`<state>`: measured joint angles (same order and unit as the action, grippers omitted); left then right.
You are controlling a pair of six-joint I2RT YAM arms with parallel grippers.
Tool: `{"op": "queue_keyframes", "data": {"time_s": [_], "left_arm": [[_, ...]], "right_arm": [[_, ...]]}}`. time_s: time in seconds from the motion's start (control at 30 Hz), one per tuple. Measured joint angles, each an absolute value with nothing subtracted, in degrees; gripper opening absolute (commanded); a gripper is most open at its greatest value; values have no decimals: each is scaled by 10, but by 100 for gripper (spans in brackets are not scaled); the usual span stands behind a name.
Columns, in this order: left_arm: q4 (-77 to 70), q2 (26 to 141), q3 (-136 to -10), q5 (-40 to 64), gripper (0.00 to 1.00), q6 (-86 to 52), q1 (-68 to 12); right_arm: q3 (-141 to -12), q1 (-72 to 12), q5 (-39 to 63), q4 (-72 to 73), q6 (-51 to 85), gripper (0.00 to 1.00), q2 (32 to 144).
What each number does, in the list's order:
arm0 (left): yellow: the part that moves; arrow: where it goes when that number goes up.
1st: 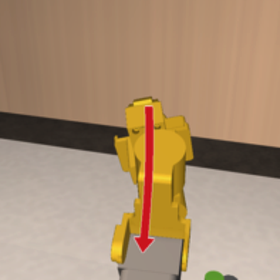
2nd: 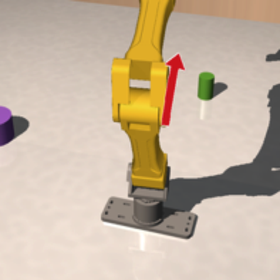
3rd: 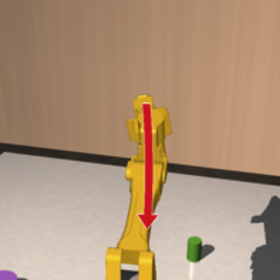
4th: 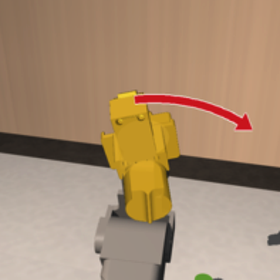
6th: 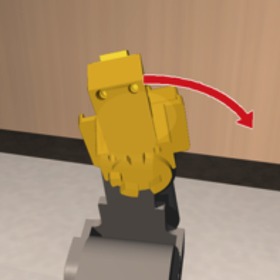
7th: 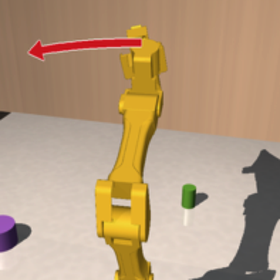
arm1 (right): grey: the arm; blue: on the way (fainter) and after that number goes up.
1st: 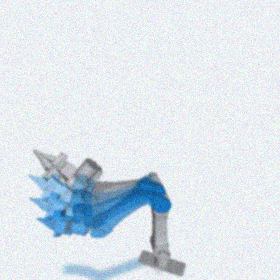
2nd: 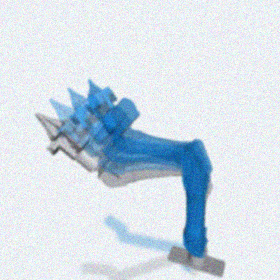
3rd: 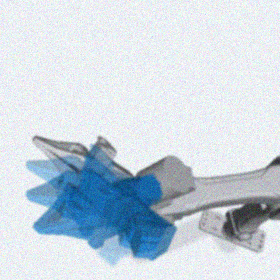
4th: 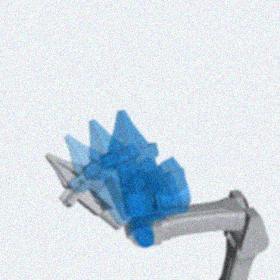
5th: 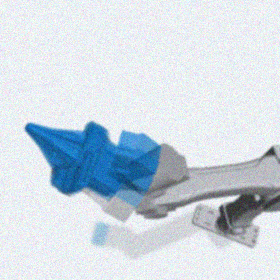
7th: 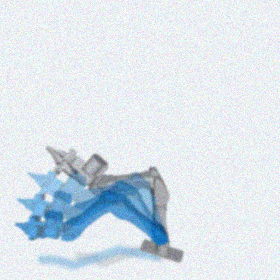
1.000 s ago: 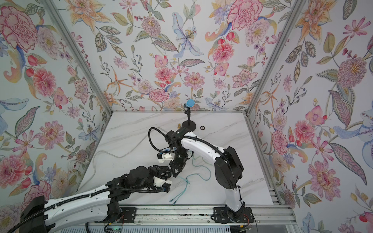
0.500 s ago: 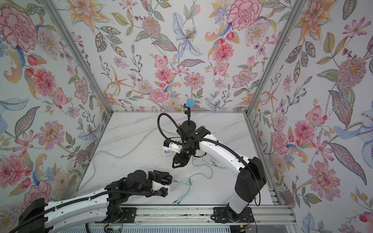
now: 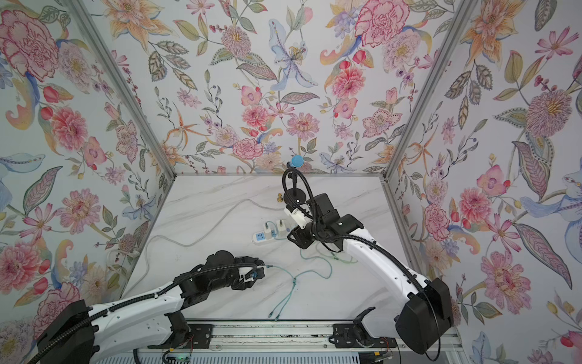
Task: Charge the electric shaver
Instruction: Place the electric shaver at the center of the board.
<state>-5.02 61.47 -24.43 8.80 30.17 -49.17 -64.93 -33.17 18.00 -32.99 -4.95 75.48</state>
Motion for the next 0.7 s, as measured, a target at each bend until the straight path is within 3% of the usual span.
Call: {"op": "queue_keyframes", "data": {"time_s": [0.23, 0.5, 0.7], "left_arm": [[-63, 670, -262, 94, 0, 259, -449], [-72, 652, -262, 97, 0, 246, -375], [-74, 648, -263, 103, 0, 245, -371]], "right_arm": [[-635, -285, 152, -260, -27, 44, 726], [-633, -266, 146, -237, -21, 44, 725], [-633, -265, 147, -229, -18, 45, 734]]}}
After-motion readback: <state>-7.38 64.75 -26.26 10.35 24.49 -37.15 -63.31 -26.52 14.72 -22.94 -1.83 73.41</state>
